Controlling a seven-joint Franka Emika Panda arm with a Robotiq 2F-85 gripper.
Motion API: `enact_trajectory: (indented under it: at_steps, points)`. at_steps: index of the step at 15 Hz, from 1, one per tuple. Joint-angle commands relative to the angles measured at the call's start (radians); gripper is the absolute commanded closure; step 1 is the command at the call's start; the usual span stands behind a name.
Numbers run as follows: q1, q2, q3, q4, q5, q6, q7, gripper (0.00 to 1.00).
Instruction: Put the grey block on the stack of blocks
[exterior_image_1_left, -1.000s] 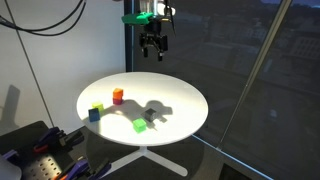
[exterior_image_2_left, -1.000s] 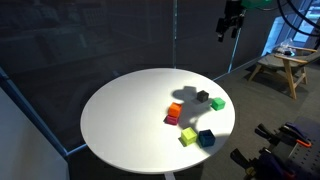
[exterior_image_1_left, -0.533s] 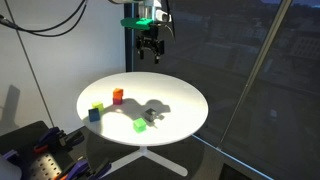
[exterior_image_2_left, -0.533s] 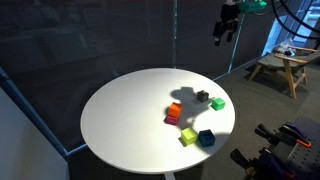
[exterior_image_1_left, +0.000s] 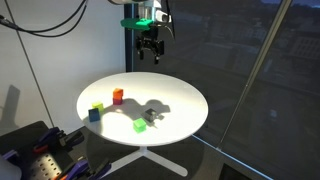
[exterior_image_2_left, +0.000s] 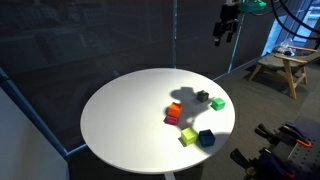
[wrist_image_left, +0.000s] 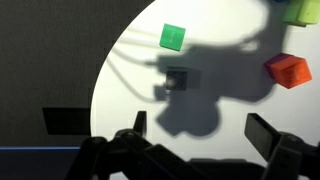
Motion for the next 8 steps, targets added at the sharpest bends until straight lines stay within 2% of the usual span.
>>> enact_trajectory:
  at_steps: [1,8]
  points:
    - [-0.002,0.0,0.002,0.002,0.0,-0.003,0.0,0.0]
    - [-0.001,0.01,0.004,0.001,0.004,0.008,-0.005,0.0]
